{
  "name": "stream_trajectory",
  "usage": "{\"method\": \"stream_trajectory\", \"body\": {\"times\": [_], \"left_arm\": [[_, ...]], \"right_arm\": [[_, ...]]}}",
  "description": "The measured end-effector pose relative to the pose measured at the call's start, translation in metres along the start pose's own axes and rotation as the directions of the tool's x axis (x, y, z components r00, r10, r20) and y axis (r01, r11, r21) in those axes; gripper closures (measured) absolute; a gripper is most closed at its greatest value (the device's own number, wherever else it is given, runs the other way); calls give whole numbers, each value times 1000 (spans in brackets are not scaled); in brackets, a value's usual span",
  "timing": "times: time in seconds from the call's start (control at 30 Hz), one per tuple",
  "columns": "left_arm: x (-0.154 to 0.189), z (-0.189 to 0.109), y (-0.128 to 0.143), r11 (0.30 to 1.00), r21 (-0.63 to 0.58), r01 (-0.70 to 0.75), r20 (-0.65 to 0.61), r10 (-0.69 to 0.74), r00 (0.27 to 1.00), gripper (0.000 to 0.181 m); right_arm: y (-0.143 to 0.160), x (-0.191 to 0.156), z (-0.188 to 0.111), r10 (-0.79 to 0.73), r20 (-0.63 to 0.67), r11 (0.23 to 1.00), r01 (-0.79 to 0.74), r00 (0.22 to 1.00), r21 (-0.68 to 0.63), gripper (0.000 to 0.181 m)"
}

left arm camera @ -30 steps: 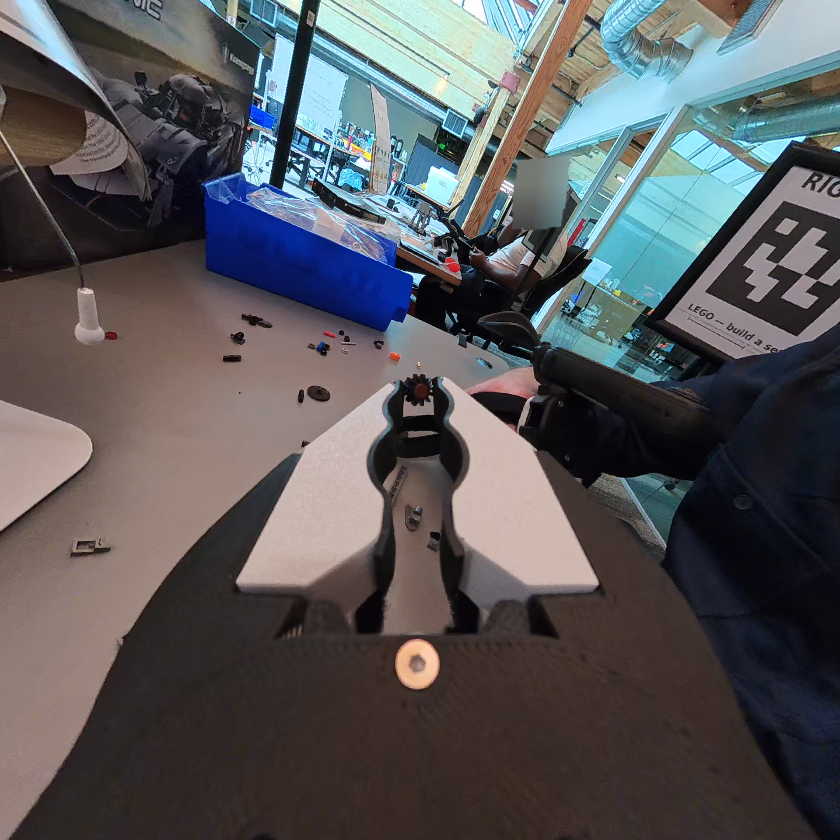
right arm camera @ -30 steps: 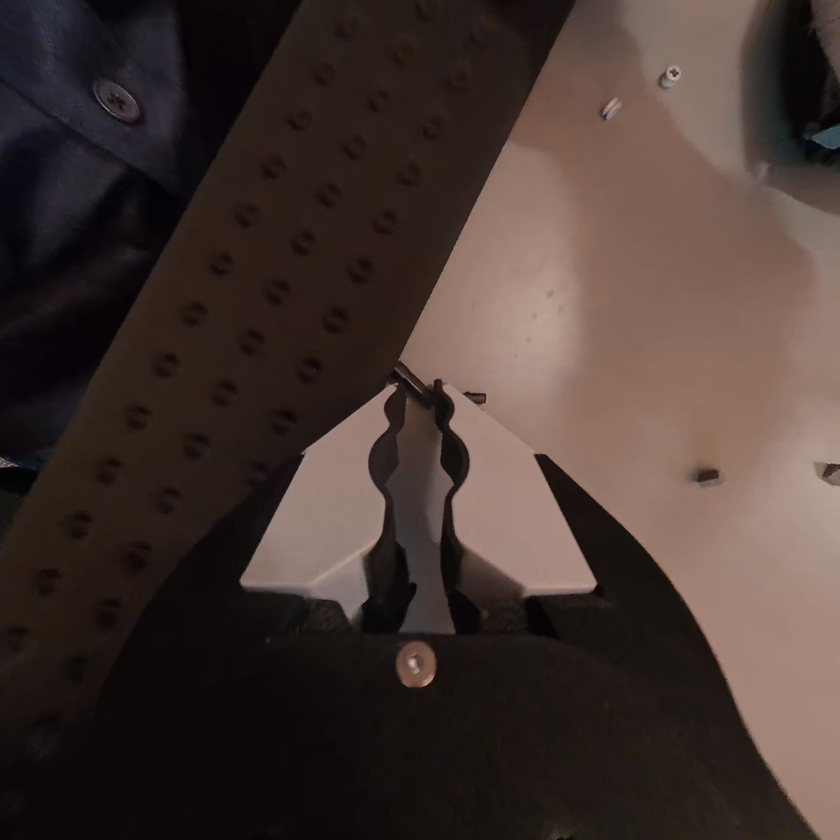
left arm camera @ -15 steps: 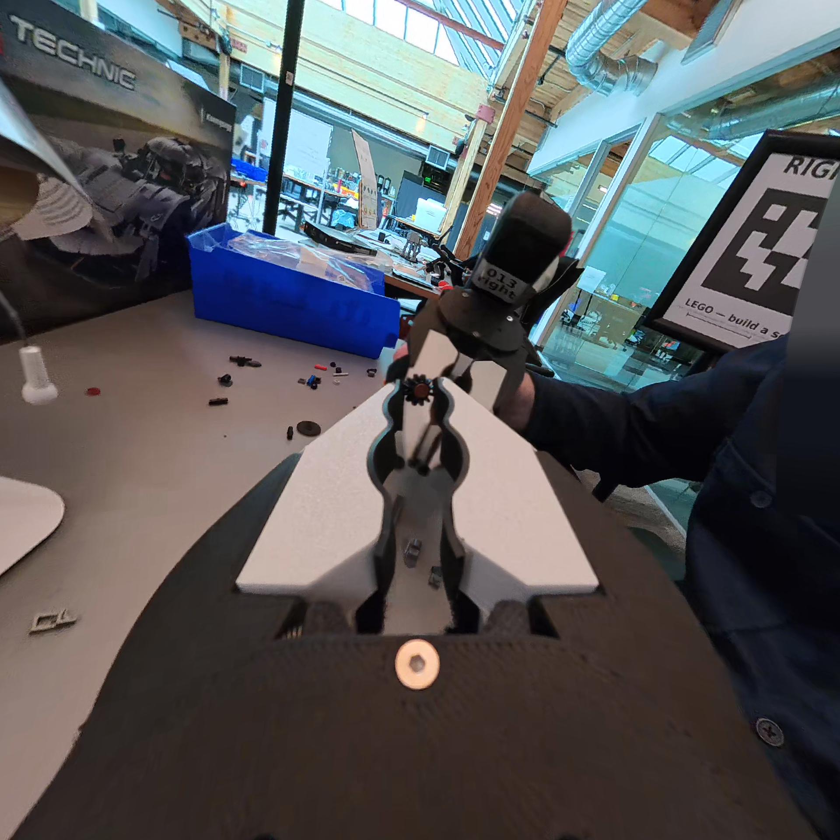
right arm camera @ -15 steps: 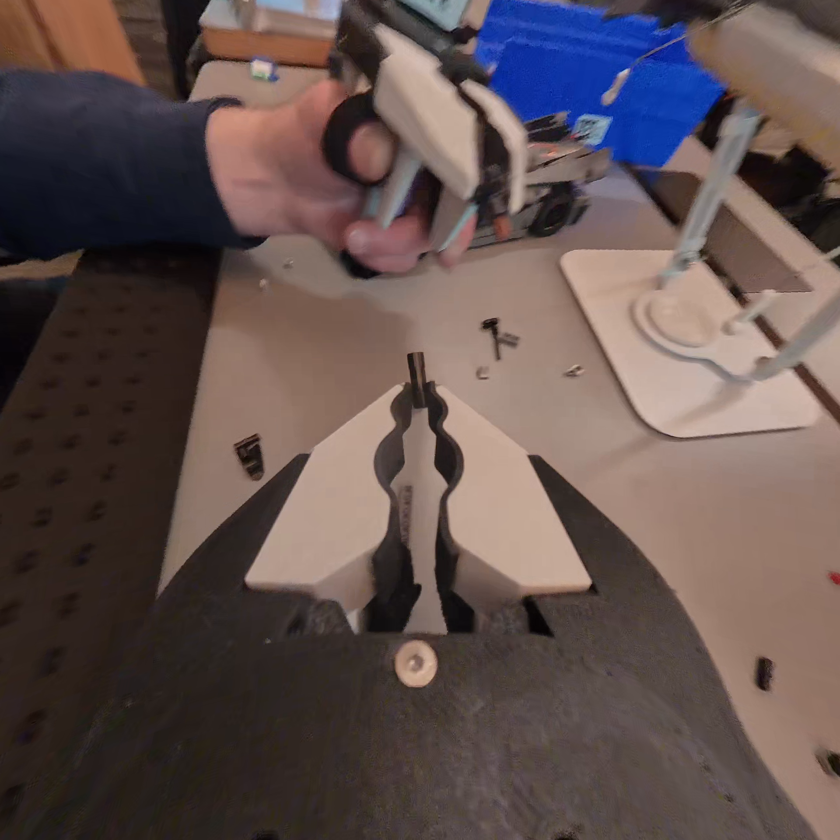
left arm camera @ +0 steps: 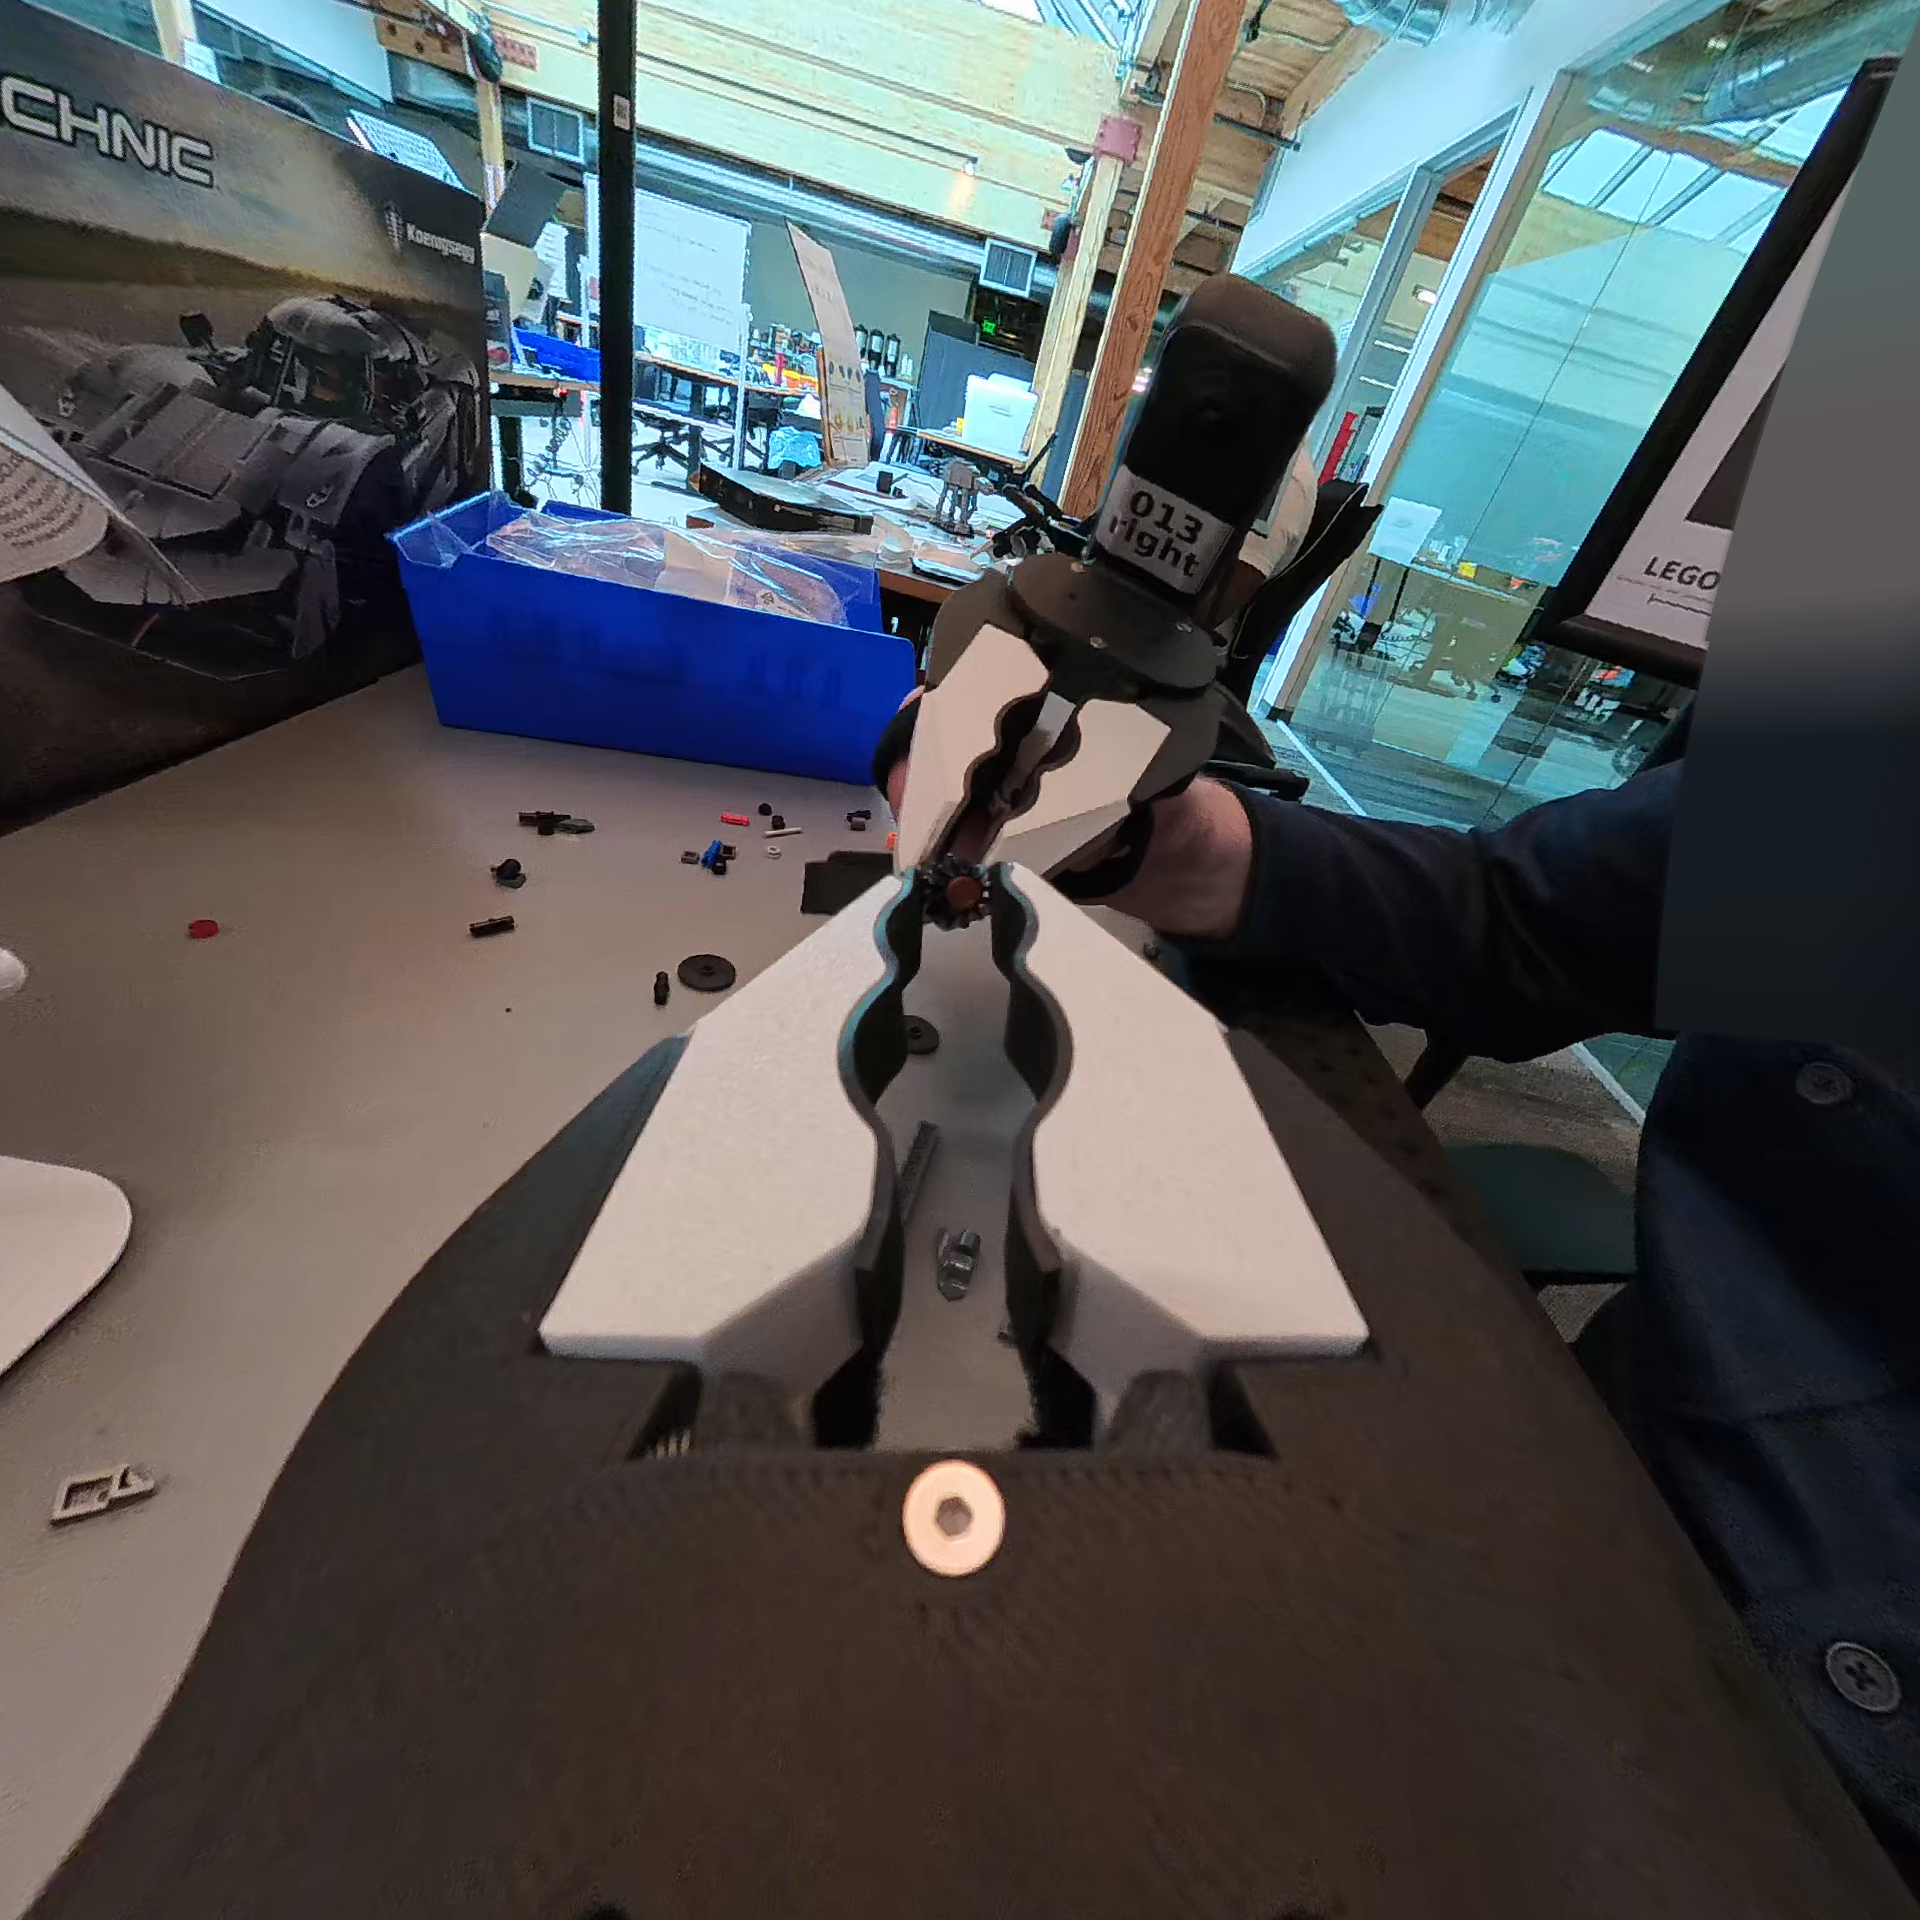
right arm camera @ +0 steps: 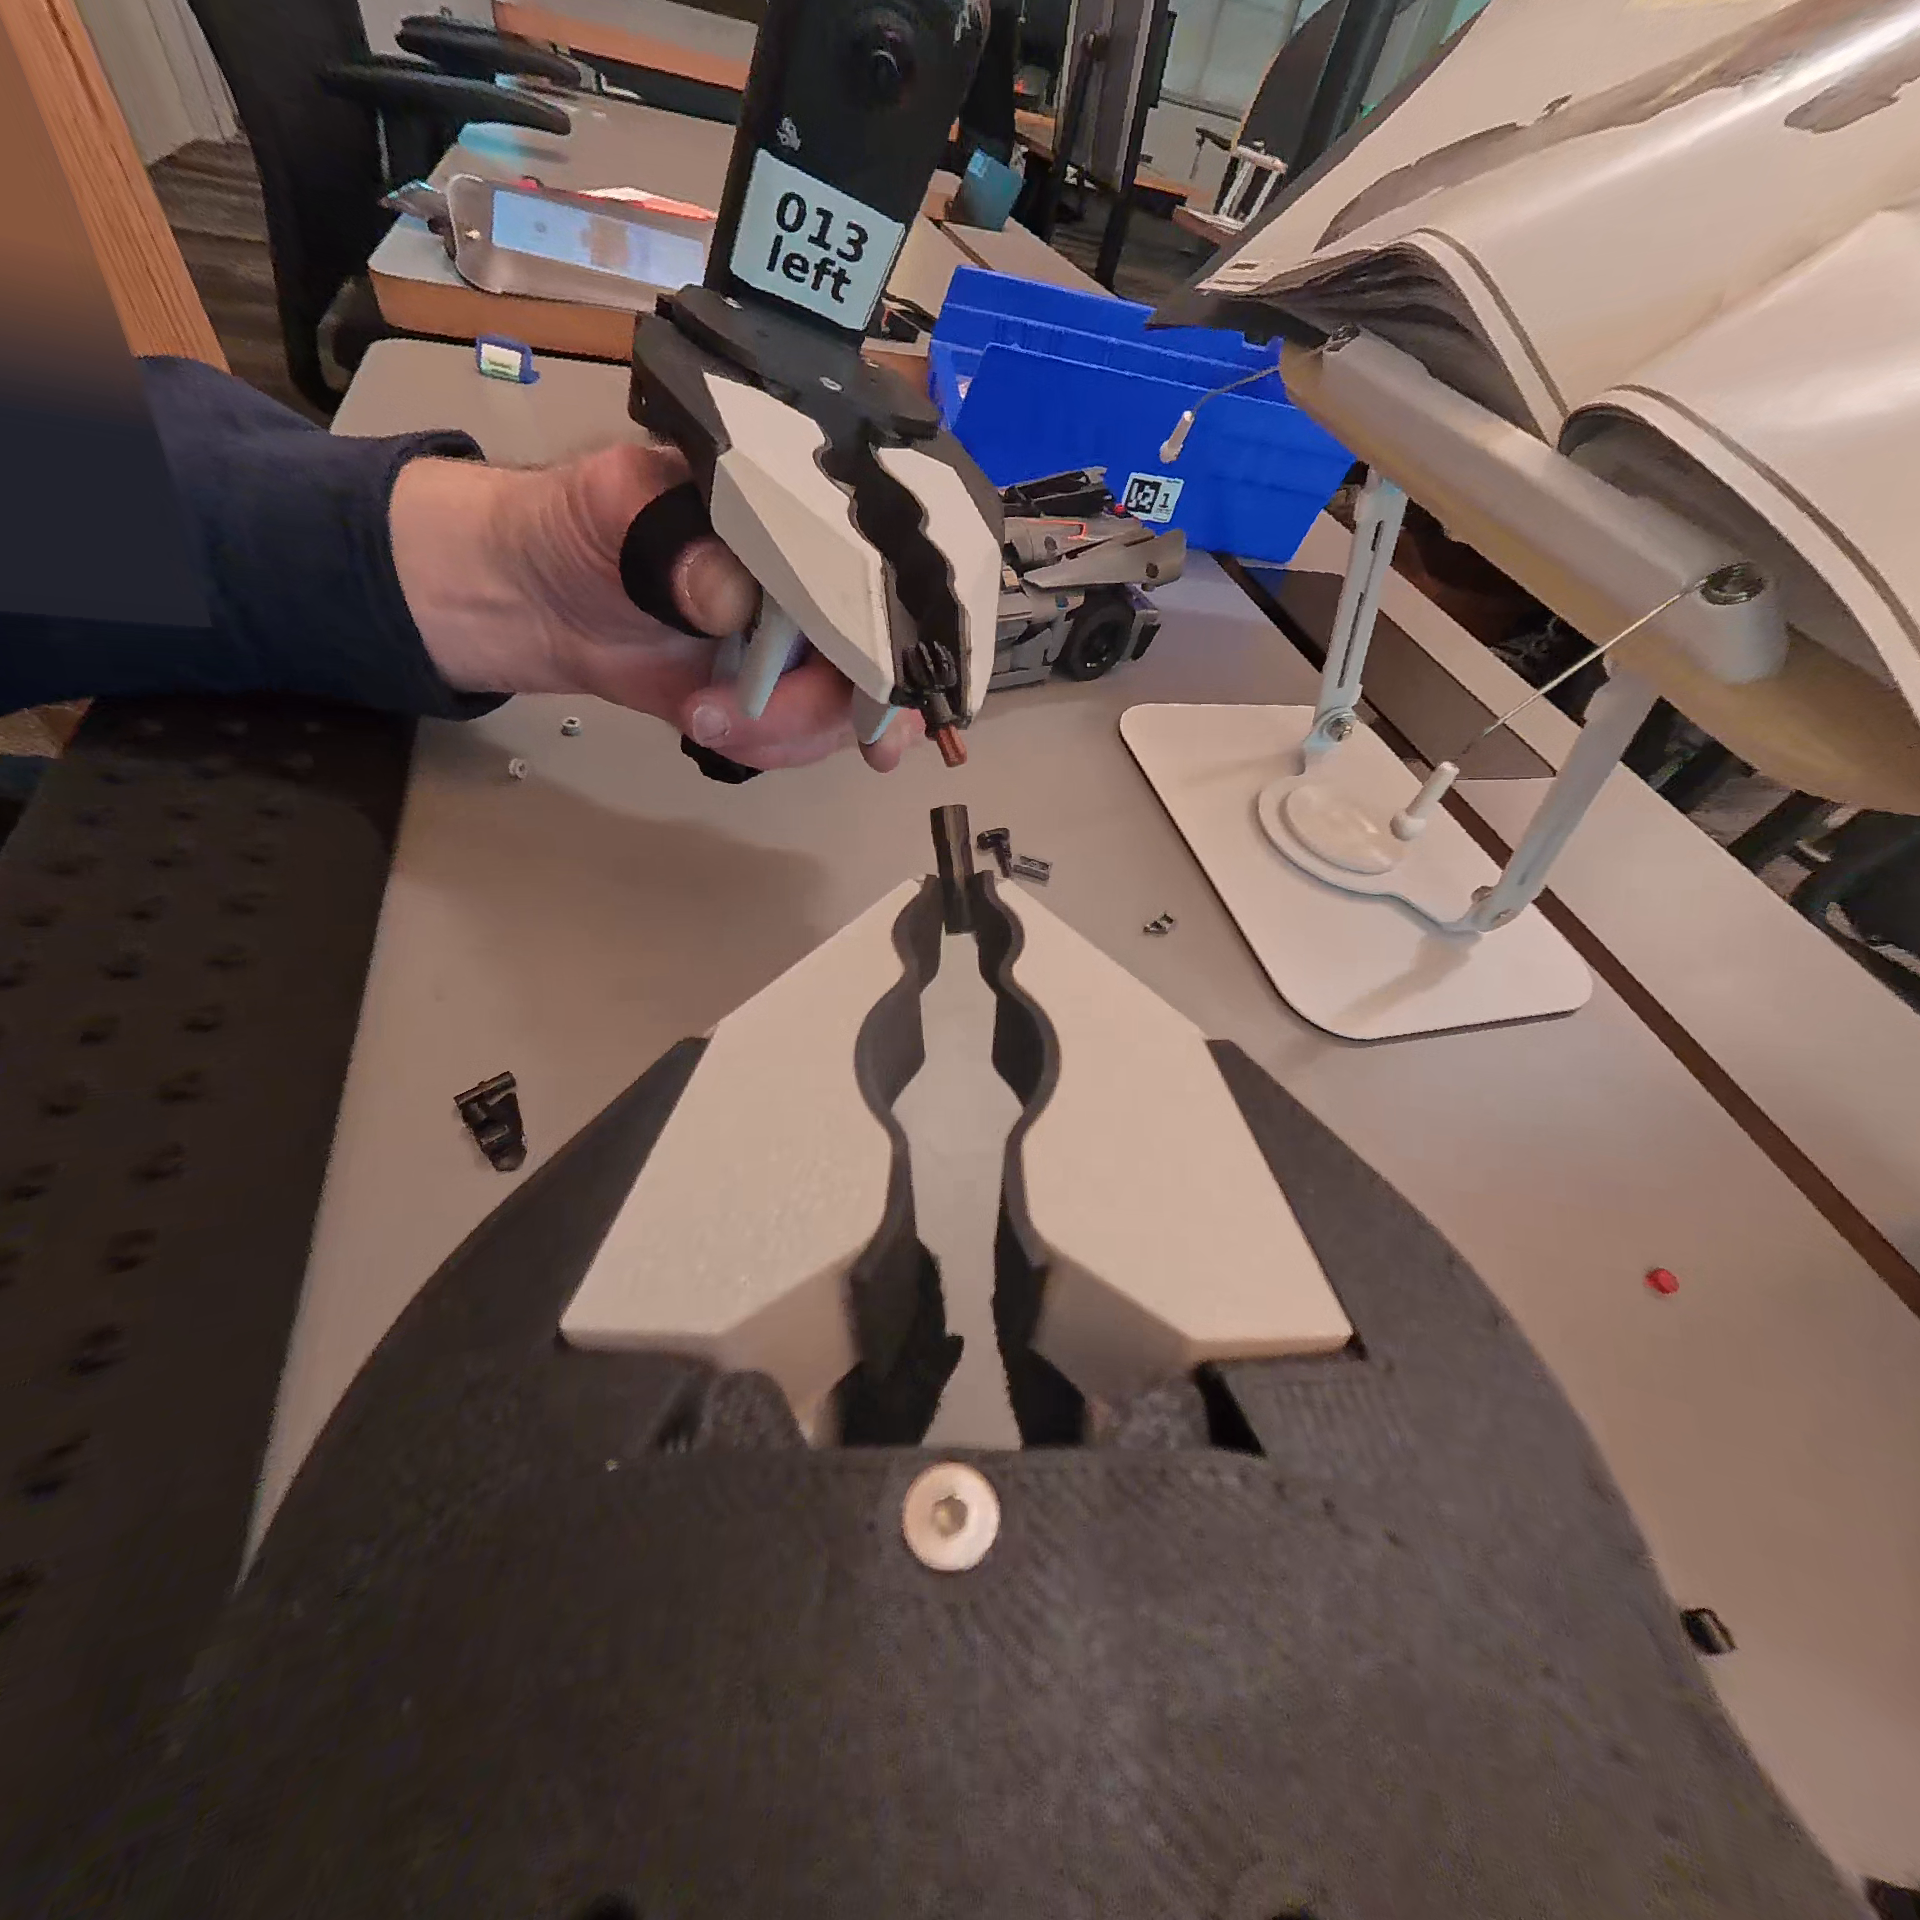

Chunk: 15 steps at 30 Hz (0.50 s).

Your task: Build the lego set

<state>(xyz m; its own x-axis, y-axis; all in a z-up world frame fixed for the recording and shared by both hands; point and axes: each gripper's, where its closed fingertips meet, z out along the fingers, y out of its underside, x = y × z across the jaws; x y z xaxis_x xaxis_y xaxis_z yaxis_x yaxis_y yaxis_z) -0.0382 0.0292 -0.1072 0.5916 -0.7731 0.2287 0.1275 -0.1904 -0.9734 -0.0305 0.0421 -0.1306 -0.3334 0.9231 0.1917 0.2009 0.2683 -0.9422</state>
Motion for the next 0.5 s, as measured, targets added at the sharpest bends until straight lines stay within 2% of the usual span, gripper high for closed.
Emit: {"method": "stream_trajectory", "body": {"times": [0.5], "left_arm": [[1, 5, 10, 999, -43, -1, -16, 1, 1000, 170]], "right_arm": [[2, 0, 1, -58, -32, 998, 57, 998, -36, 177]]}}
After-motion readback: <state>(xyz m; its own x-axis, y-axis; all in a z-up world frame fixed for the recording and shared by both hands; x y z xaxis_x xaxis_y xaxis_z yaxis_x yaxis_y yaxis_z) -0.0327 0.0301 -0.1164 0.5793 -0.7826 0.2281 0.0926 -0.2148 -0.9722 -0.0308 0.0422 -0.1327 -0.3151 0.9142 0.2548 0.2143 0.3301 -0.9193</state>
